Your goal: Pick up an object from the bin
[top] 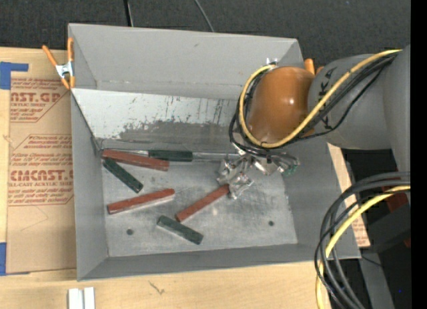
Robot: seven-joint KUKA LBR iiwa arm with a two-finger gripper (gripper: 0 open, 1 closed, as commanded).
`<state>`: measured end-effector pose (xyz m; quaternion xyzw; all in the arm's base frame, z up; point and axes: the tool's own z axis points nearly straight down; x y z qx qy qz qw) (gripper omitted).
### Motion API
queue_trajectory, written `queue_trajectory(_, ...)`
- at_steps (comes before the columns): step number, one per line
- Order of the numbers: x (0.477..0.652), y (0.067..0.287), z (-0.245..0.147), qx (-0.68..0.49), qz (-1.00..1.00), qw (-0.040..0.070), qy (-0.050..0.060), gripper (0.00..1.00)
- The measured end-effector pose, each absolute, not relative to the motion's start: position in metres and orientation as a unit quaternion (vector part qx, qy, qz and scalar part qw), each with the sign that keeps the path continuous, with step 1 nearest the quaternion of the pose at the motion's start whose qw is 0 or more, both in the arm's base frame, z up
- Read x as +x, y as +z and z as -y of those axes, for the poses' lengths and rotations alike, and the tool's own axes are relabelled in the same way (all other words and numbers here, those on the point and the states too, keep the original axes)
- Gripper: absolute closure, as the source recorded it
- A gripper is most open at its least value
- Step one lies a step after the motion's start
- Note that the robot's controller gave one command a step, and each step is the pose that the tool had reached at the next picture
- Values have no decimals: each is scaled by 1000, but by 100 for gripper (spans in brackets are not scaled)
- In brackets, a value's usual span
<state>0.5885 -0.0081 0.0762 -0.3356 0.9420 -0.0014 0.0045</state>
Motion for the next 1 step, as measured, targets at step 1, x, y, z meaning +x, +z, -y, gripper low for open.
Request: queue_trajectory(1,584,228,-29,-363,-932,3,0,100)
